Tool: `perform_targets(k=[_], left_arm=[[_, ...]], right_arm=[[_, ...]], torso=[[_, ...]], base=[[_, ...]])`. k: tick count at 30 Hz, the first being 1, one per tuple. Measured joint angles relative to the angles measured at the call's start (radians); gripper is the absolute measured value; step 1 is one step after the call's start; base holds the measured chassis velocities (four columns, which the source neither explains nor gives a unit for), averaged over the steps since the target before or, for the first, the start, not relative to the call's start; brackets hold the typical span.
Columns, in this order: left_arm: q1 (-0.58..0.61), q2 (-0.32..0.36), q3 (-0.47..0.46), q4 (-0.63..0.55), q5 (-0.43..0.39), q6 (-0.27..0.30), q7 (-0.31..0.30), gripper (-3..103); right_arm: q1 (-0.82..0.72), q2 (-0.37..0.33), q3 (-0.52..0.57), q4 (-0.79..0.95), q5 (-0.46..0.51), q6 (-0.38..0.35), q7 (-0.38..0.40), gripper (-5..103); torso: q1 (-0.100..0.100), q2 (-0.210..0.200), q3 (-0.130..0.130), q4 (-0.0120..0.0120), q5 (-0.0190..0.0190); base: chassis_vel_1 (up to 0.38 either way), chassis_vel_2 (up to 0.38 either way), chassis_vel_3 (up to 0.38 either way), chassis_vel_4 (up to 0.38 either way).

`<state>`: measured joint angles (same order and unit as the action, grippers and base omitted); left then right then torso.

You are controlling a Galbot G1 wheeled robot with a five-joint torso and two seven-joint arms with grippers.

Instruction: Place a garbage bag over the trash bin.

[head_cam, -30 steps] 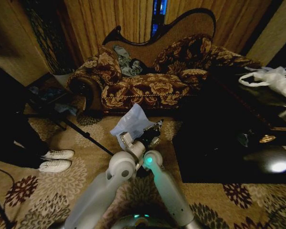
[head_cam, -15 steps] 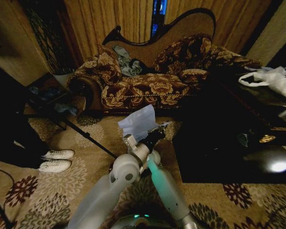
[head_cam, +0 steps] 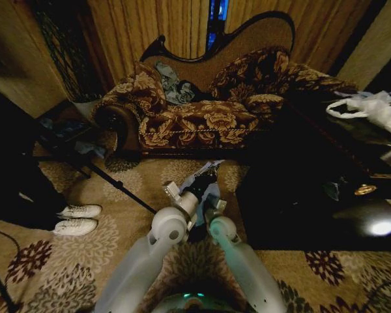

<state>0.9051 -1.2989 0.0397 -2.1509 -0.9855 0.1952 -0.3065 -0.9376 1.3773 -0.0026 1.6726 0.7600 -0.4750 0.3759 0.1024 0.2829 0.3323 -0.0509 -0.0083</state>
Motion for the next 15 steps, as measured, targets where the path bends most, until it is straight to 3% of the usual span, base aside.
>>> perform_targets(k=[8,15], left_arm=[[0.039,0.004,-0.034,-0.008,0.013,-0.01,0.005,0],[0.057,-0.002,-0.047,0.014,0.029,-0.022,0.01,0]], right_arm=[[0.031,0.006,-0.08,-0.067,-0.118,-0.041,-0.031,0],[0.116,0.047,-0.135,-0.157,-0.125,-0.032,0.031,0]], torso=[[0.0,0.0,0.0,0.0001,-0.0001],[0.0,0.0,0.0,0.0003,-0.0002]], base=[[0.0,0.0,0.0,0.0],[0.0,0.0,0.0,0.0]])
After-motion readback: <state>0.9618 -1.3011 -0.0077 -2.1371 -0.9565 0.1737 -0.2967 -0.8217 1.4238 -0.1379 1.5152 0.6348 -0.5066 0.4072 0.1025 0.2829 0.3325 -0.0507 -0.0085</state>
